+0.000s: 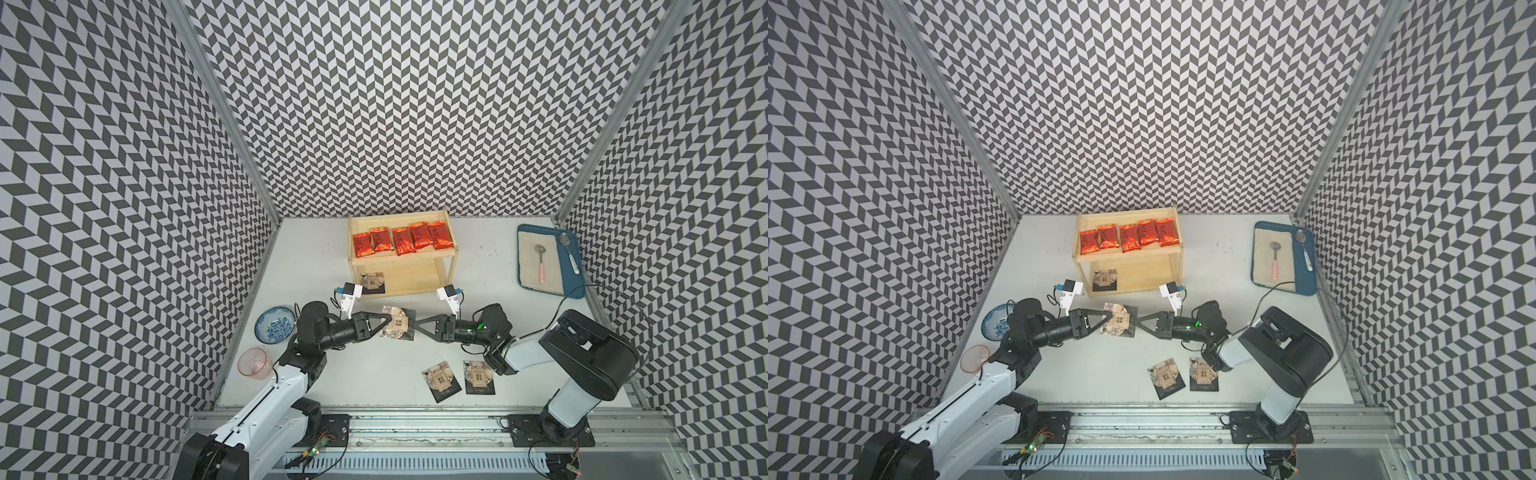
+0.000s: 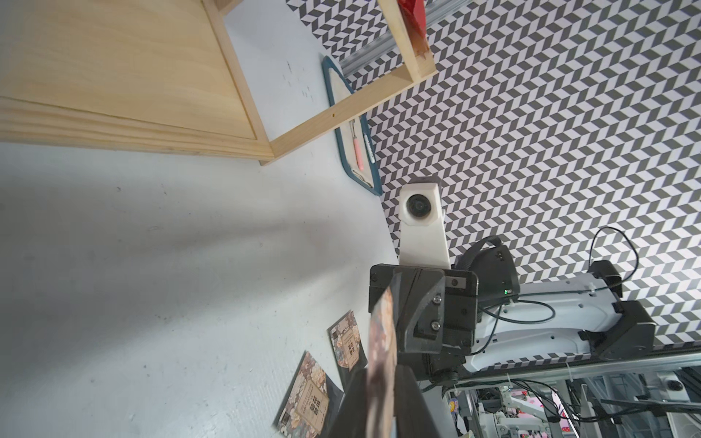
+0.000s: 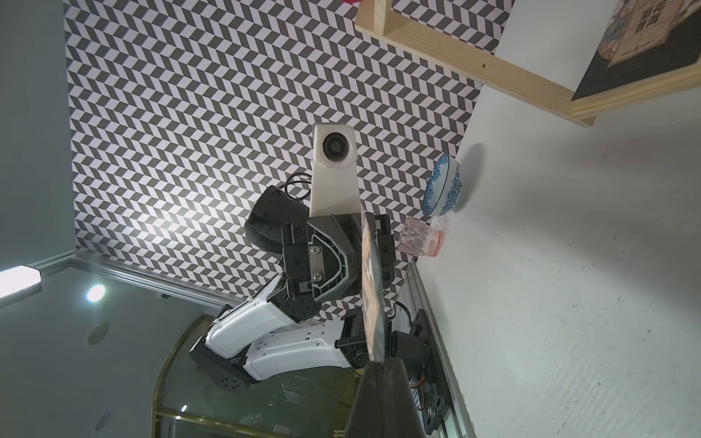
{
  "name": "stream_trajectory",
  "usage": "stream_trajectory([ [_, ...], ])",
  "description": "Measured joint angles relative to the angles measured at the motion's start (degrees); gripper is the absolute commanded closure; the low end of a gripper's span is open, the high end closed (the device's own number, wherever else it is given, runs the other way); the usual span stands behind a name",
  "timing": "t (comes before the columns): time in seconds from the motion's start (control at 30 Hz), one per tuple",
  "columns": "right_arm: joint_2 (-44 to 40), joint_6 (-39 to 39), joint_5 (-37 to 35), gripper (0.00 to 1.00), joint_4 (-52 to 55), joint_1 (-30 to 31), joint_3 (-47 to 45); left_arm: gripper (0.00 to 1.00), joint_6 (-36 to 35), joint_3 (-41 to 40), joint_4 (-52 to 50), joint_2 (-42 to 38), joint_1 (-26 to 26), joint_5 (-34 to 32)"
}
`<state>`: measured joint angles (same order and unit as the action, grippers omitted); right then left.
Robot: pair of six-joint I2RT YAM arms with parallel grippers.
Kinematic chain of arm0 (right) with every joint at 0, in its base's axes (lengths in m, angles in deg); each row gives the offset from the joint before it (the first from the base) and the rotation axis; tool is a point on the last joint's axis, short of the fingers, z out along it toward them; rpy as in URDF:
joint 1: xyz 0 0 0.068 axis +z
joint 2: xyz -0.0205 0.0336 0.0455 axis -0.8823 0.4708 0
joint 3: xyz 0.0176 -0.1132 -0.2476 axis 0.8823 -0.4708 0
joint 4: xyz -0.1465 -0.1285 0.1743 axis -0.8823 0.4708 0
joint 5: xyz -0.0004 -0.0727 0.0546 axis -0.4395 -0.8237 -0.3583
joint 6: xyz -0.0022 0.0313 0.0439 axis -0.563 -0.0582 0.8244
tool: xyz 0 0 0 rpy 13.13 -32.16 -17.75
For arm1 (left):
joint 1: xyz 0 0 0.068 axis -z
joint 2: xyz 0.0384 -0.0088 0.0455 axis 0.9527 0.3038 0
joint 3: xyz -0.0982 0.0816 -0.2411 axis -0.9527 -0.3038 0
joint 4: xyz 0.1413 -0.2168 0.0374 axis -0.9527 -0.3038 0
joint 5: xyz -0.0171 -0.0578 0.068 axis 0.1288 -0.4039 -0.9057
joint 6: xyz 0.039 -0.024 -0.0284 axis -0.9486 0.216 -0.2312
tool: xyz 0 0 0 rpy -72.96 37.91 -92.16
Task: Place the tea bags on the shelf by color
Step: Pick up the tea bag from the center of the board.
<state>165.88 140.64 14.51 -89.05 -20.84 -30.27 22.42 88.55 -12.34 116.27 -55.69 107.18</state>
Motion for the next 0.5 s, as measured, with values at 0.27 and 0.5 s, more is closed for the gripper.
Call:
stream_trajectory([
  [0.27,-3.1,-0.4,0.4,0.72,-0.1,0.0,-1.4,1.0,-5.9,6.4,-9.2,0.1,0.0,-0.9],
  [0.5,-3.5,2.0,1.9,0.56,-5.9,0.0,-3.1,1.0,-11.0,11.7,-13.0,-0.1,0.0,0.6],
])
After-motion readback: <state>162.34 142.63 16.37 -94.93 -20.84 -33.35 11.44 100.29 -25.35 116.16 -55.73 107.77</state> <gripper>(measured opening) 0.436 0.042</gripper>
